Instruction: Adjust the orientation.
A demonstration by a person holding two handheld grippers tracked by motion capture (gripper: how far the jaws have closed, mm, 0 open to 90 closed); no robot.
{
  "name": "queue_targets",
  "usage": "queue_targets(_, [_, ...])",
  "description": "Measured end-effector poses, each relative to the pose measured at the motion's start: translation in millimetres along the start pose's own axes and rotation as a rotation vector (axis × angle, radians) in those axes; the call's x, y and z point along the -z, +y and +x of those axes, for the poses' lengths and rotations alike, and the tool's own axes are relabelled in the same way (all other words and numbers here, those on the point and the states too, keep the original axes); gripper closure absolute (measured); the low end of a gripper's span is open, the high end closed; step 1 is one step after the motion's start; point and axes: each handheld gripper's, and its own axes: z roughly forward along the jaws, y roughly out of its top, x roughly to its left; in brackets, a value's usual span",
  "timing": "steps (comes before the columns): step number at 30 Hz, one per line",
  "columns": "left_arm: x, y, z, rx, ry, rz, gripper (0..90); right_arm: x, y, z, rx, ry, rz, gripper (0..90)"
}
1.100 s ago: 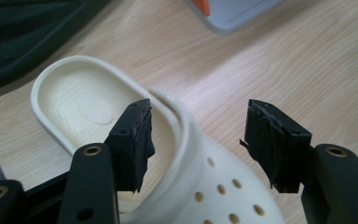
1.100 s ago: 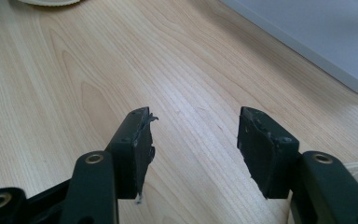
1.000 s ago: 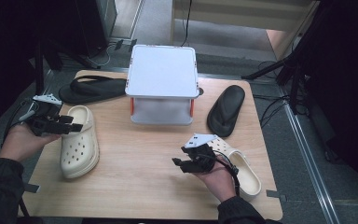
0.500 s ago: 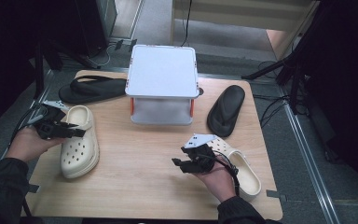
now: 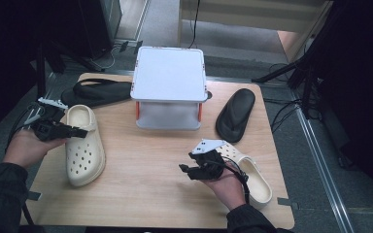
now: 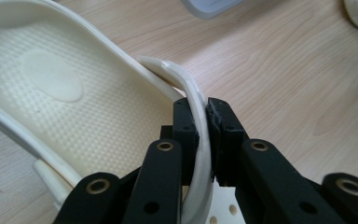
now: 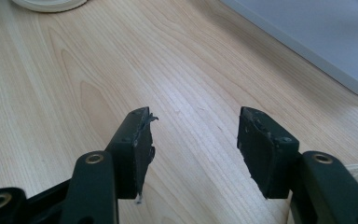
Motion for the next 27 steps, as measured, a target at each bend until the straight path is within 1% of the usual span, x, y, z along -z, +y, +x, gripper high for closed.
queue_targets(3, [5.3,1.7,-7.2,-0.01,-0.023,-0.015,84.6,-0.1,0.1,0.6,-0.002,0.0,0.002,45.4])
queue_targets(8, [11.8,8.6,-22.8,-0.028,-0.043,-0.027,85.3,0.1,0.1,0.3,-0.001,0.0,0.001,45.4])
queue_targets(10, [15.1,12.5,-31.0,-0.03,-0.07,-0.035,85.3,0.1,0.1,0.5,0.001,0.002,0.0,45.4])
queue_targets(11, [16.2,14.5,-35.9,-0.042,-0.069,-0.037,85.3,0.2,0.2,0.6,0.001,0.003,-0.002,45.4])
queue_targets(12, [17.0,16.6,-41.1,-0.048,-0.078,-0.036,85.2,0.4,0.3,0.6,0.0,0.004,-0.003,45.4])
queue_targets(13, [19.6,20.4,-52.4,-0.085,-0.077,-0.041,85.3,0.7,0.4,0.4,0.0,0.003,-0.005,45.4])
queue_targets(14, [19.6,20.4,-52.4,-0.085,-0.077,-0.041,85.3,0.7,0.4,0.4,0.0,0.003,-0.005,45.4])
queue_targets(15, [21.1,23.4,-64.3,-0.102,-0.087,-0.055,85.3,1.0,0.4,0.4,0.001,0.005,-0.005,45.4])
queue_targets(16, [21.1,23.4,-64.3,-0.102,-0.087,-0.055,85.3,1.0,0.4,0.4,0.001,0.005,-0.005,45.4])
queue_targets(17, [21.5,24.8,-70.5,-0.106,-0.088,-0.055,85.3,1.7,0.5,0.9,-0.003,0.004,-0.006,45.4])
queue_targets(19, [21.9,27.7,-81.4,-0.12,-0.106,-0.046,85.3,2.1,0.5,1.0,-0.004,0.003,-0.007,45.4])
queue_targets(20, [20.2,29.2,-91.6,-0.128,-0.119,-0.039,85.3,2.2,0.6,1.1,-0.005,0.004,-0.01,45.4])
queue_targets(21, [20.2,29.2,-91.6,-0.128,-0.119,-0.039,85.3,2.2,0.6,1.1,-0.005,0.004,-0.01,45.4])
queue_targets(22, [19.2,29.4,-96.9,-0.137,-0.114,-0.039,85.3,2.3,0.7,1.1,-0.004,0.004,-0.011,45.4])
queue_targets(25, [15.3,28.3,-111.2,-0.157,-0.127,-0.035,85.2,3.0,0.7,0.9,0.0,0.005,-0.017,45.4])
queue_targets(27, [10.8,26.2,-123.1,-0.179,-0.133,-0.032,85.3,3.6,0.9,0.6,0.002,0.005,-0.021,45.4])
